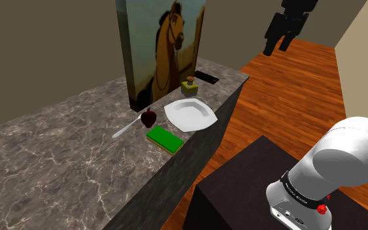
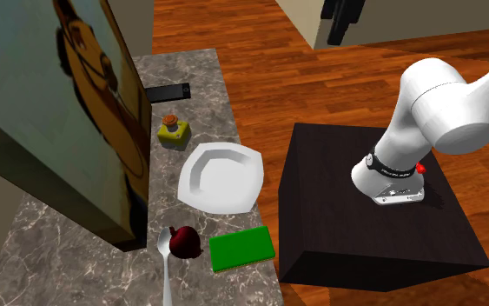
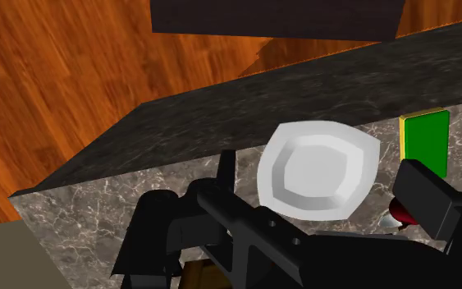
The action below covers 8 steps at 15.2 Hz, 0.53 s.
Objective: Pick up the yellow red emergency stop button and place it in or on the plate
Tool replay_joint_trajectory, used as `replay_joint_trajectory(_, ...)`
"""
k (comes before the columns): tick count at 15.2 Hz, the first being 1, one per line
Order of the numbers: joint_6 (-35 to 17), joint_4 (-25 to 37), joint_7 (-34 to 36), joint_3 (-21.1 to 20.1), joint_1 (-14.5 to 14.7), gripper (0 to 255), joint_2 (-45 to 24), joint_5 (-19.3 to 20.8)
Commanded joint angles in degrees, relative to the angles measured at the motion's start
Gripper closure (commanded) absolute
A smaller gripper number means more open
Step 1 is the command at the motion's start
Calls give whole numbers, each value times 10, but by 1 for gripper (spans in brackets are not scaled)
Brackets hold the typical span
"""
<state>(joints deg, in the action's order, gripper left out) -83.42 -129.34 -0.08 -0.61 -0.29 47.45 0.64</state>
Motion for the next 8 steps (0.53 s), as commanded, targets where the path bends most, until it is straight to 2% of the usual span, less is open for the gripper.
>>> replay_joint_trajectory(1, 0, 0, 0, 0, 0, 0, 0, 0)
replay_joint_trajectory(8, -109, -6, -13, 12, 0, 0, -119, -1)
